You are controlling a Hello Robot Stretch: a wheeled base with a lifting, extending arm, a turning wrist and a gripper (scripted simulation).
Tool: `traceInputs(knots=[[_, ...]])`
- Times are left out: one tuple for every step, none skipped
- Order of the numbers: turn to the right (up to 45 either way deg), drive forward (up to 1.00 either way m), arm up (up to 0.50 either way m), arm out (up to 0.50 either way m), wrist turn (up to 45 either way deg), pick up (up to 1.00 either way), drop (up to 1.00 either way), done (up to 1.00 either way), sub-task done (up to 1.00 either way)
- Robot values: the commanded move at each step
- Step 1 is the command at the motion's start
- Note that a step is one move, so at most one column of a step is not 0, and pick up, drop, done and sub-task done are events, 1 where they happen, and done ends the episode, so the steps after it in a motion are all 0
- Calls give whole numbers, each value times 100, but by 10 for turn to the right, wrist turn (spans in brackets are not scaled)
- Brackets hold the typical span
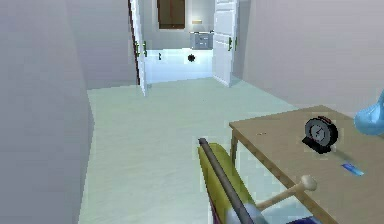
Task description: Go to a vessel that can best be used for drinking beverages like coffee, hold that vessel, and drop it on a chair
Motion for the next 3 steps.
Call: traceInputs(knots=[[-90,0,0,0,0,0,0,0,0],[0,0,50,0,0,0,0,0,0],[0,0,32,0,0,0,0,0,0]])
